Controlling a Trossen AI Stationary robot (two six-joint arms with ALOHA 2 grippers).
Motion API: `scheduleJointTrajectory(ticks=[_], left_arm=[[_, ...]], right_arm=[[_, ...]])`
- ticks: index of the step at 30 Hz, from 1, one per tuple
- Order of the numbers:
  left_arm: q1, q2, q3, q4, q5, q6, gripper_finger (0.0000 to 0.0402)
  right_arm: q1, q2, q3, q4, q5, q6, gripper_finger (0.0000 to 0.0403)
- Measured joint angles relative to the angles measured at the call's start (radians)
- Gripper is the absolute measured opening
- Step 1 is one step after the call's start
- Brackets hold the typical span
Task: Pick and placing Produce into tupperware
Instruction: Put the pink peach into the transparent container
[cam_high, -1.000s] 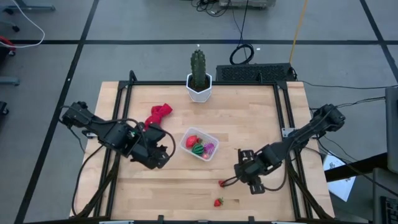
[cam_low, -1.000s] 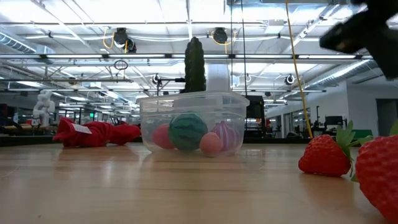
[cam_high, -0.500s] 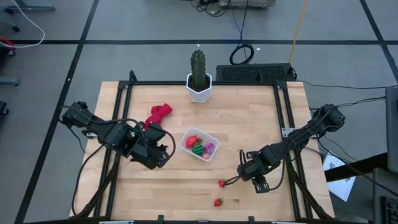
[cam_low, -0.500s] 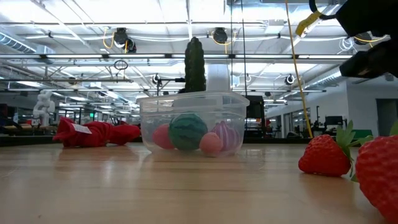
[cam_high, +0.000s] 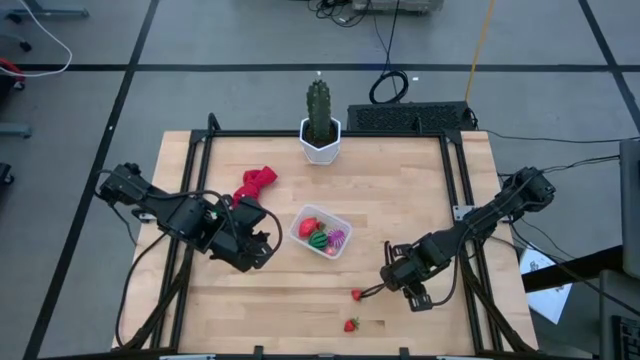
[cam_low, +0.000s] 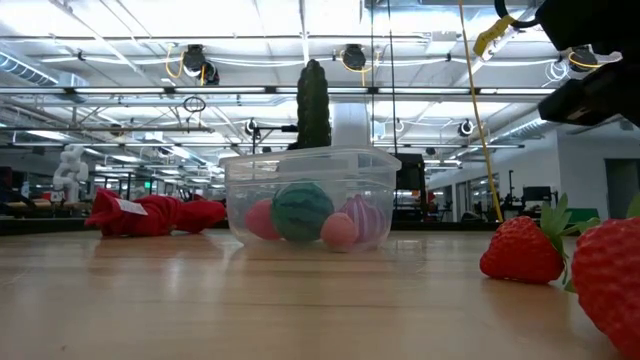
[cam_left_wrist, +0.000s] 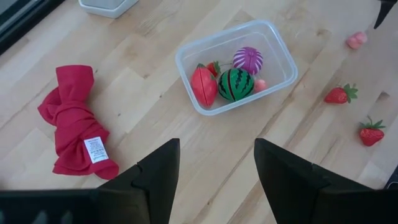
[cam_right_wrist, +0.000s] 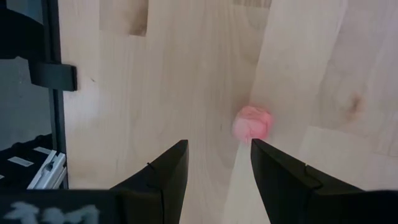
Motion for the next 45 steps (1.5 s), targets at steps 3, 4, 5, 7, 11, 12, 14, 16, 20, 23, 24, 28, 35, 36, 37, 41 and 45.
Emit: scheduleJointTrajectory(ticks=[3,4,5,7,11,12,14,16,20,23,24,28,35,36,37,41,45], left_arm=[[0.0,0.0,0.0,0.0,0.0,0.001,0.0209],[0.0,0.0,0.0,0.0,0.0,0.002,0.0209],[0.0,0.0,0.0,0.0,0.0,0.002,0.0209],[0.0,0.0,0.0,0.0,0.0,0.002,0.0209],[0.0,0.0,0.0,0.0,0.0,-0.002,0.0209],[0.0,0.0,0.0,0.0,0.0,-0.001,0.0209],[0.0,0.0,0.0,0.0,0.0,-0.002,0.0209],[0.0,0.0,0.0,0.0,0.0,-0.003,0.0209],[0.0,0.0,0.0,0.0,-0.001,-0.003,0.0209],[0.0,0.0,0.0,0.0,0.0,-0.002,0.0209],[0.0,0.0,0.0,0.0,0.0,-0.001,0.0209],[0.0,0.0,0.0,0.0,0.0,0.007,0.0209],[0.0,0.0,0.0,-0.001,-0.001,0.019,0.0209],[0.0,0.0,0.0,-0.001,-0.001,0.019,0.0209],[0.0,0.0,0.0,-0.001,-0.001,0.019,0.0209],[0.0,0.0,0.0,-0.001,-0.001,0.018,0.0209],[0.0,0.0,0.0,-0.001,-0.001,0.018,0.0209]], right_arm=[[0.0,0.0,0.0,0.01,0.0,-0.011,0.0167],[0.0,0.0,0.0,0.014,0.001,-0.018,0.017],[0.0,0.0,0.0,0.017,0.001,-0.025,0.0175],[0.0,0.0,0.0,0.022,0.003,-0.026,0.0185],[-0.003,0.0,0.0,0.023,0.015,-0.026,0.0211],[-0.003,0.0,0.0,0.023,0.029,-0.028,0.0218],[-0.005,0.0,0.0,0.025,0.051,-0.057,0.0228],[-0.006,0.0,-0.002,0.045,0.058,-0.094,0.0236],[-0.007,0.0,-0.027,0.151,0.058,-0.095,0.0242],[-0.006,0.0,-0.031,0.168,0.058,-0.101,0.0242],[-0.005,0.0,-0.031,0.16,0.058,-0.111,0.0242],[-0.005,0.0,-0.031,0.121,0.057,-0.146,0.0242],[-0.027,0.0,-0.065,0.096,0.053,-0.112,0.0242],[-0.027,0.0,-0.075,0.097,0.052,-0.108,0.0242],[-0.027,0.0,-0.085,0.098,0.05,-0.106,0.0242],[-0.026,0.0,-0.117,0.097,0.05,-0.101,0.0242],[-0.026,0.0,-0.132,0.116,0.049,-0.101,0.0242]])
